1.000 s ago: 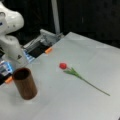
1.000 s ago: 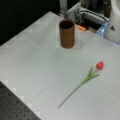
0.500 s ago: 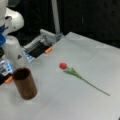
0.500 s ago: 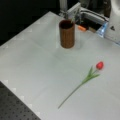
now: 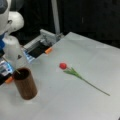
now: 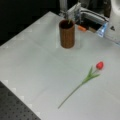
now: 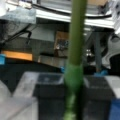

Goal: Flower insertion into a vase

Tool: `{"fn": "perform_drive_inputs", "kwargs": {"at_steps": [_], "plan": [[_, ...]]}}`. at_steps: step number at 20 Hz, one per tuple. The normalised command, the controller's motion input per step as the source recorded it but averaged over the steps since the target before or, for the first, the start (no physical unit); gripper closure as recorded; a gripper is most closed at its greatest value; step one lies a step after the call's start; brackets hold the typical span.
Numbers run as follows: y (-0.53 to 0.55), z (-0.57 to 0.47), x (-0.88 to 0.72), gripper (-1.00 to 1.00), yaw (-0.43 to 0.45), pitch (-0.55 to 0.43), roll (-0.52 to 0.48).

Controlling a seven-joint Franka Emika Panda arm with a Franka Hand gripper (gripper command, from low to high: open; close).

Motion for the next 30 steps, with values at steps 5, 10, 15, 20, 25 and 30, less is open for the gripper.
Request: {"fn": "perform_drive_inputs", "kwargs": {"at_steps": [5,10,15,20,25,30], "plan": [[-0.02,0.1,0.47,1.0,-0.229,0.474,-0.094],[-0.05,0.01,0.44,1.0,-0.187,0.368,-0.005],[-0.08,-0.02,0.28,1.0,-0.149,0.26,0.034],[-0.09,-0.01,0.29,1.0,-0.139,0.277,0.039],[-0.03,-0.17,0.46,1.0,-0.17,0.188,0.062],[0.08,-0.37,0.6,1.0,-0.178,0.101,0.059]]}}
